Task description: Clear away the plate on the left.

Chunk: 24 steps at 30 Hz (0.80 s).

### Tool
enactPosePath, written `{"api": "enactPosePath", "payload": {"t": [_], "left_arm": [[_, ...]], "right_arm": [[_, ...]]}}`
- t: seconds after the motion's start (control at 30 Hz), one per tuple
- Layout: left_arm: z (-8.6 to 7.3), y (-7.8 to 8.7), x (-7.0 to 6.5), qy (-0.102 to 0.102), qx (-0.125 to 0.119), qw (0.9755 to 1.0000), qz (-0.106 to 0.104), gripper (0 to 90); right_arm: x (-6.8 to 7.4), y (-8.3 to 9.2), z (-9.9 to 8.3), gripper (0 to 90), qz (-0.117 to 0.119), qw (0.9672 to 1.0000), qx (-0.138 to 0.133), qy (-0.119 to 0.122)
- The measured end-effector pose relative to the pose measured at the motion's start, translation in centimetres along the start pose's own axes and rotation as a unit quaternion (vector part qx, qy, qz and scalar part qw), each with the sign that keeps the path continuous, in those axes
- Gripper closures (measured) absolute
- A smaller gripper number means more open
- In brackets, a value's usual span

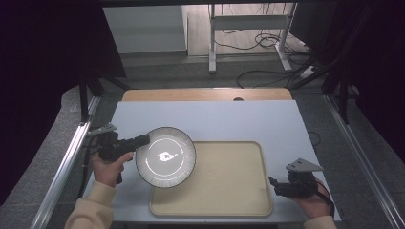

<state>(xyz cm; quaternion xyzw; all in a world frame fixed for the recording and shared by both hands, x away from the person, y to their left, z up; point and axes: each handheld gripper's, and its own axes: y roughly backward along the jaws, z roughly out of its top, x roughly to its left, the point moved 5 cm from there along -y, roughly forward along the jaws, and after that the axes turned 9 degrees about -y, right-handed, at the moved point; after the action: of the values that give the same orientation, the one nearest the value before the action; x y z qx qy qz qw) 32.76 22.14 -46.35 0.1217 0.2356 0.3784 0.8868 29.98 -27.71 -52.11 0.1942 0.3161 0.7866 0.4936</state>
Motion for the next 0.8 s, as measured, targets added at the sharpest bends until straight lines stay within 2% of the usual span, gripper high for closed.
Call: {"api": "enactPosePath", "payload": {"t": [0.47,0.8], "left_arm": [[0.34,-0.65,-0.50,-0.006,0.002,1.0000,-0.006,80.2],[0.09,-1.00,-0.43,-0.010,0.011,0.9999,0.003,79.7]], "right_arm": [[0.06,-0.20,-0.17,16.0,0.000,1.0000,0.006,0.004],[0.25,-0.49,-0.45,15.8,0.002,0.9998,0.017,0.011]]}}
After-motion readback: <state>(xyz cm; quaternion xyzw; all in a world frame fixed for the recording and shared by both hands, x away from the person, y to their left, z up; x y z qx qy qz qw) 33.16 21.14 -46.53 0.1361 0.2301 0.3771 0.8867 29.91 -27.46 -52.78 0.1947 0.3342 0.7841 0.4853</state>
